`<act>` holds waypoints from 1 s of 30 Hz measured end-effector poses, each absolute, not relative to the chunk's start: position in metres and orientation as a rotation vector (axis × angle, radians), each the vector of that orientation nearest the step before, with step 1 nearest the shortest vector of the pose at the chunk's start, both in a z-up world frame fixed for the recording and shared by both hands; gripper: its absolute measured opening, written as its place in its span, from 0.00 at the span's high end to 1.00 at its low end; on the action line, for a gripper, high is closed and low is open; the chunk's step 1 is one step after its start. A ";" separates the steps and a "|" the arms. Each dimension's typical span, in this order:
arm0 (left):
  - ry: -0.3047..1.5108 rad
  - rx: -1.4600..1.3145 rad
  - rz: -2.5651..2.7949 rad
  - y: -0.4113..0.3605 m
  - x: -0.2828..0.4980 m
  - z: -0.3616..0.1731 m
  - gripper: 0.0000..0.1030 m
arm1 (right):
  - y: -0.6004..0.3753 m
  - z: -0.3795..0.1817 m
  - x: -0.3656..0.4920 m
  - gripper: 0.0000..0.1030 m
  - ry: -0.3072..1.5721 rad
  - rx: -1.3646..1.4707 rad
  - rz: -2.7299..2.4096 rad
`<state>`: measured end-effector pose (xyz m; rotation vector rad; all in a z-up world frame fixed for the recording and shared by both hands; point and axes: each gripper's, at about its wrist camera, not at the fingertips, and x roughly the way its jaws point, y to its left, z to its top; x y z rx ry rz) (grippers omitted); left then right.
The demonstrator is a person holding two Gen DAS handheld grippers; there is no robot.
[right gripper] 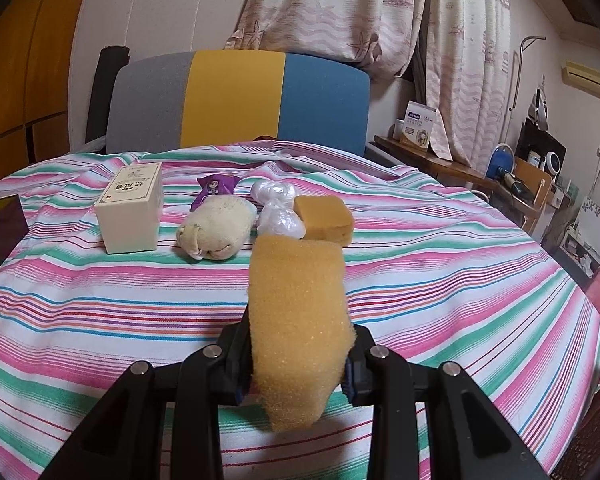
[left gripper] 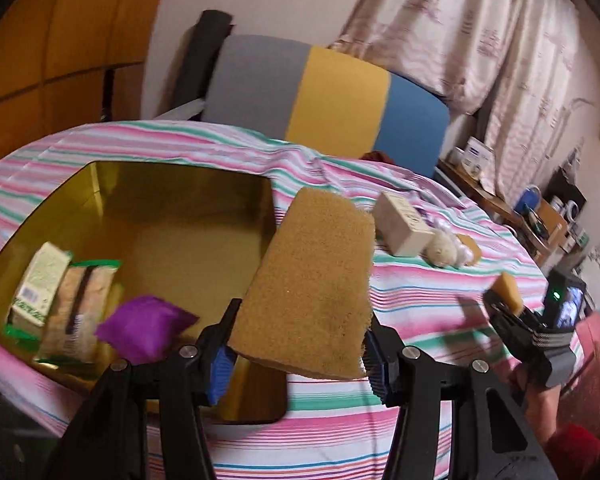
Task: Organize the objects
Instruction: 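Carry the sponge into the gold tray and open the left tool while the right tool carries its sponge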
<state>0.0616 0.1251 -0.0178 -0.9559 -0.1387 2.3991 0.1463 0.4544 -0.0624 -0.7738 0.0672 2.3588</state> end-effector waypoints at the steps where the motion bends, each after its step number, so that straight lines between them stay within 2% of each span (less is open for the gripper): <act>1: -0.155 -0.968 2.410 0.120 0.058 -0.019 0.47 | 0.454 -0.062 0.146 0.68 0.063 -0.774 2.358; 10: -0.155 -1.083 2.443 0.090 0.037 -0.032 0.46 | 0.443 -0.048 0.157 0.68 0.100 -0.725 2.391; 21: -0.099 -1.132 2.458 0.080 0.033 -0.046 0.45 | 0.364 -0.001 0.156 0.68 0.221 -0.625 2.684; 24: -0.092 -1.120 2.466 0.078 0.035 -0.047 0.35 | 0.339 0.010 0.148 0.68 0.256 -0.631 2.774; 26: -0.077 -1.089 2.493 0.077 0.039 -0.044 0.19 | 0.320 0.015 0.142 0.68 0.265 -0.636 2.835; 30: -0.062 -1.024 2.514 0.074 0.049 -0.039 0.15 | 0.288 0.019 0.127 0.68 0.262 -0.701 2.933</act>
